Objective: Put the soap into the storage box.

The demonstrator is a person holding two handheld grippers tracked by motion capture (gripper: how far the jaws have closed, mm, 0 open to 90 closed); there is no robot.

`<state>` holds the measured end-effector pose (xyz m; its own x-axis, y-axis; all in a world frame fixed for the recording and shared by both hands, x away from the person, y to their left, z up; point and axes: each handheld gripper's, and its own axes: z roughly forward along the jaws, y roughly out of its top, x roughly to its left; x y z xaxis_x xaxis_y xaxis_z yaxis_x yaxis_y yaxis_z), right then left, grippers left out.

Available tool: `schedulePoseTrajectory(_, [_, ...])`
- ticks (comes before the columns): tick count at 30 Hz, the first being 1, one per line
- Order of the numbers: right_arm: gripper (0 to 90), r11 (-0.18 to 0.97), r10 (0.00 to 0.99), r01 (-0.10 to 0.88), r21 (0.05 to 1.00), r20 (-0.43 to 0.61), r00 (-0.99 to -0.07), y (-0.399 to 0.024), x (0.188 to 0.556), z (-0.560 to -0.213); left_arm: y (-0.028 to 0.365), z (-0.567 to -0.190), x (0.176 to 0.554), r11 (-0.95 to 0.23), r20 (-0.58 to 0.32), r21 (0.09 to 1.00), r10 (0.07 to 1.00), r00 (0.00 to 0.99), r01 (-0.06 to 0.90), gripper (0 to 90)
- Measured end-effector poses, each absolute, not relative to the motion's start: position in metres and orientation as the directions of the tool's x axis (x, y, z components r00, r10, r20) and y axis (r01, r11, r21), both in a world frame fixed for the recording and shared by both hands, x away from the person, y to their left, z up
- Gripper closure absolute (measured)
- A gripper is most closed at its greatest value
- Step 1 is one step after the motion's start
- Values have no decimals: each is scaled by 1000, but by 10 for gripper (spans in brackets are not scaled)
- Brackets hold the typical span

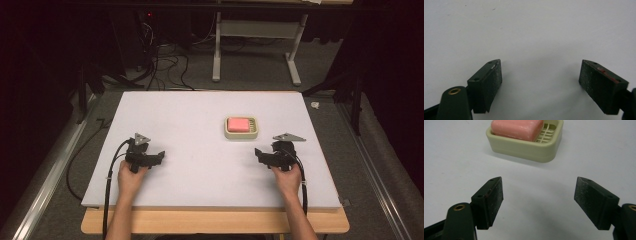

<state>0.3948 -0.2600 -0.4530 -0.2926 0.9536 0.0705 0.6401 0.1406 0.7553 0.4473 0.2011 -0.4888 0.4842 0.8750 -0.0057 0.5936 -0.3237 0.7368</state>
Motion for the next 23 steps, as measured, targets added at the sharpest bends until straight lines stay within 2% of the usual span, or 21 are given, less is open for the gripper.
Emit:
schedulePoseTrajectory(12, [202, 206, 963, 690, 694, -17, -270, -253, 405, -481, 201, -489, 447, -324, -5, 737, 875, 484, 594, 190])
schedulePoseTrajectory(23, [201, 205, 962, 673, 711, -20, -272, -253, 404, -483, 201, -489, 447, -323, -7, 737, 875, 484, 594, 190])
